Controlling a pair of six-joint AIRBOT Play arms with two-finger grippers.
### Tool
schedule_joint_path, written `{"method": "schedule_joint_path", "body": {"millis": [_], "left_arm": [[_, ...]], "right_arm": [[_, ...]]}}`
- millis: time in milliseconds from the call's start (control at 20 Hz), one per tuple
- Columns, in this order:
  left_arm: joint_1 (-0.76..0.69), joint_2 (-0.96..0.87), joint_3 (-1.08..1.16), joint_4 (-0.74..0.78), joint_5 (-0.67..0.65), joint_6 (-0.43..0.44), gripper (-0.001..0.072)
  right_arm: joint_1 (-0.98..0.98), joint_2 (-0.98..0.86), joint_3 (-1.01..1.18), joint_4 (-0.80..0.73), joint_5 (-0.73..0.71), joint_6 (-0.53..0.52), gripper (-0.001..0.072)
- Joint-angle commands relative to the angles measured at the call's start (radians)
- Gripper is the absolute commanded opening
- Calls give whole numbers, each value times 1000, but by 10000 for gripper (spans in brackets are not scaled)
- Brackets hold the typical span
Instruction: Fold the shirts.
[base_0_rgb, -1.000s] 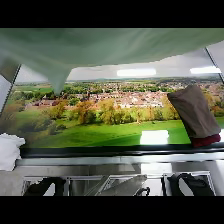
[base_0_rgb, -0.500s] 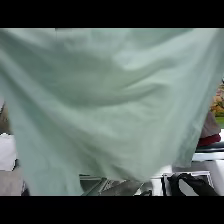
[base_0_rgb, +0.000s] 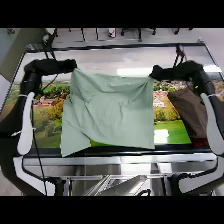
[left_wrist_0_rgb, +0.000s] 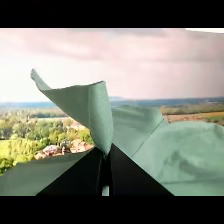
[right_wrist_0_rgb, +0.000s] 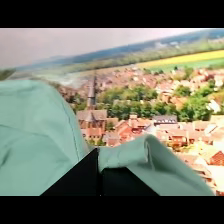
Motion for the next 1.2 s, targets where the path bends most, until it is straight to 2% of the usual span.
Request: {"method": "schedule_joint_path", "body": {"millis": [0,50,100,150,250,300,400,500,600,800,1000,1150], "left_arm": [[-8,-185,130,8,66,-31,14],[-3,-199,171,2,115,-31,77],[8,-203,214,-19,174,-31,519],[19,-201,249,-46,231,-35,689],[74,-161,286,-81,366,-34,694],[113,-118,269,-89,417,-34,694],[214,-4,157,-85,501,-29,693],[318,93,6,-86,614,9,693],[394,178,-200,-89,679,80,692],[454,267,-589,-90,612,226,693],[450,232,-726,-142,549,314,692],[449,170,-741,-172,558,330,692]], "right_arm": [[2,-124,-11,10,102,1,23],[-4,-119,1,8,87,1,105],[-14,-110,17,6,51,1,319],[-33,-93,35,2,-7,1,422],[-93,-39,55,-1,-148,1,414],[-132,-6,54,-16,-222,1,379],[-218,63,42,-85,-395,2,367],[-279,136,-47,-143,-502,0,367],[-323,242,-245,-183,-509,-21,369],[-364,394,-612,-185,-484,-97,399],[-366,406,-758,-188,-484,-113,399],[-357,406,-809,-165,-484,-136,400]]}}
